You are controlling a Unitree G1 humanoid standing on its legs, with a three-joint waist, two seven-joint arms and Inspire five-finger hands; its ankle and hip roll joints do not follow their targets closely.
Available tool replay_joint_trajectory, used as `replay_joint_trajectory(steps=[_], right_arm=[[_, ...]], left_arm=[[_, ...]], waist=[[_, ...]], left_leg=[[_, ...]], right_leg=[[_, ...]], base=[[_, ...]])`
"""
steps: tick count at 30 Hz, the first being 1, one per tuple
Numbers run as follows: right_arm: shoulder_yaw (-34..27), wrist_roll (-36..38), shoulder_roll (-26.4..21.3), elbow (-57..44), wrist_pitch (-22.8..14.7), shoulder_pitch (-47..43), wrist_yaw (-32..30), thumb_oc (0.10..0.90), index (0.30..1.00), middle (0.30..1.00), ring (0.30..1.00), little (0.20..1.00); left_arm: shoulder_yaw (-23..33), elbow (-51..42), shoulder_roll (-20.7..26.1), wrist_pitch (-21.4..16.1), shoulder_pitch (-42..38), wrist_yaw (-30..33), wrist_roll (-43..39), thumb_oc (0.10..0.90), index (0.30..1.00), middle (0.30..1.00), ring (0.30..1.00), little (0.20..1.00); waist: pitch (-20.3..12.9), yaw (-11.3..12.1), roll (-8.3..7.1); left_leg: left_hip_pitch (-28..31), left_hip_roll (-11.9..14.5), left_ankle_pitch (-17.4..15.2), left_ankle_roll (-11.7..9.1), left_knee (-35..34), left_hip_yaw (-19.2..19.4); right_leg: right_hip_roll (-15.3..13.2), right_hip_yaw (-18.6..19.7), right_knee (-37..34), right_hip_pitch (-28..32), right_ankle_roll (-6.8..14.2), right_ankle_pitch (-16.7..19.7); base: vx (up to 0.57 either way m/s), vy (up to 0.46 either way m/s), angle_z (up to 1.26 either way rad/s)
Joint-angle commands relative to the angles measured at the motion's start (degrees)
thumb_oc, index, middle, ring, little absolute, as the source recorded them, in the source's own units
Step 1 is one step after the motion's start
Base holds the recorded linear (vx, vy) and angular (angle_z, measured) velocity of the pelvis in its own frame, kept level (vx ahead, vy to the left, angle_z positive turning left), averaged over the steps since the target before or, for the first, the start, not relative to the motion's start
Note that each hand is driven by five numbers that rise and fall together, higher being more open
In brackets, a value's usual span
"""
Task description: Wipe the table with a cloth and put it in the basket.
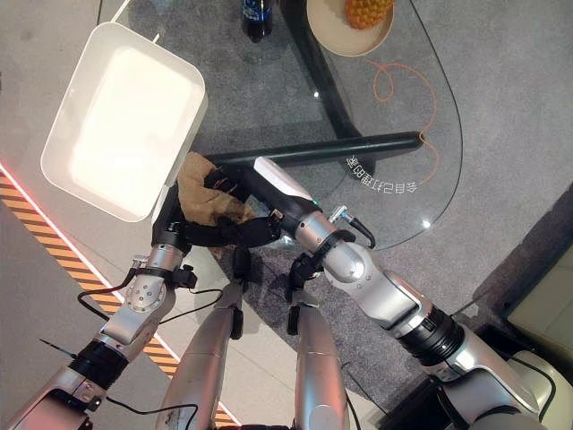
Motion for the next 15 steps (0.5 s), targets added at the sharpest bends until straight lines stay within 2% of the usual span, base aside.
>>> replay_joint_trajectory(steps=[1, 9, 15], right_arm=[[-8.37, -8.42, -6.42, -4.68, -0.28, -3.46, -5.93, 0.800, 0.900, 0.900, 0.900, 0.900], [-8.35, -11.27, -7.94, -6.44, 3.23, -3.55, -5.80, 0.800, 0.900, 0.900, 0.900, 0.900], [-8.61, -9.76, -7.97, -6.24, 2.67, -3.27, -6.60, 0.800, 0.900, 0.900, 0.900, 0.900]], left_arm=[[2.78, -9.90, 1.17, -5.57, 3.92, -0.80, 3.22, 0.100, 0.300, 0.300, 0.300, 0.200], [3.07, -10.73, 1.43, -5.13, 4.27, -0.47, 3.30, 0.100, 0.300, 0.300, 0.300, 0.200], [3.42, -10.79, 1.76, -5.73, 4.25, 0.14, 3.55, 0.100, 0.300, 0.300, 0.300, 0.200]], waist=[[-1.39, 0.37, -0.22], [-1.39, 0.27, -0.45], [-1.39, 0.24, -0.63]], left_leg=[[1.93, 0.32, -9.80, 1.10, 5.81, 1.15], [2.16, 0.47, -10.33, 1.13, 5.75, 1.24], [1.82, 0.51, -10.15, 1.09, 5.72, 1.14]], right_leg=[[1.57, 1.95, -3.17, 0.52, 3.01, 4.27], [1.87, 2.14, -3.09, 0.70, 3.14, 3.82], [1.82, 2.12, -3.30, 0.56, 3.17, 4.04]], base=[[0.00, 0.000, 0.00], [0.00, 0.000, 0.00], [0.00, 0.000, 0.00]])
